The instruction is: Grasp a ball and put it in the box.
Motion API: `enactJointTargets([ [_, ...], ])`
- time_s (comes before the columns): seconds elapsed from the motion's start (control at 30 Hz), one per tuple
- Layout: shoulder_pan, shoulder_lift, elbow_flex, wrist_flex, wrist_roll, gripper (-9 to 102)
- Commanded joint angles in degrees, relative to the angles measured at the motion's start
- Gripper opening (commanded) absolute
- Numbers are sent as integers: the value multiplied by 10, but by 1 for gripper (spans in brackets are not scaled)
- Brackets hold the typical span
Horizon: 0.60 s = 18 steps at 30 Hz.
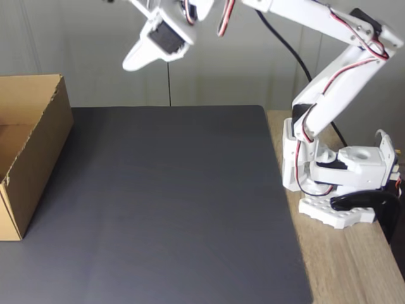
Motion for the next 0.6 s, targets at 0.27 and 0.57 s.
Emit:
enactJointTargets([
  [0.27,-23,87,120,-35,-1,0],
  [0.57,-2,149,212,-55,-4,0],
])
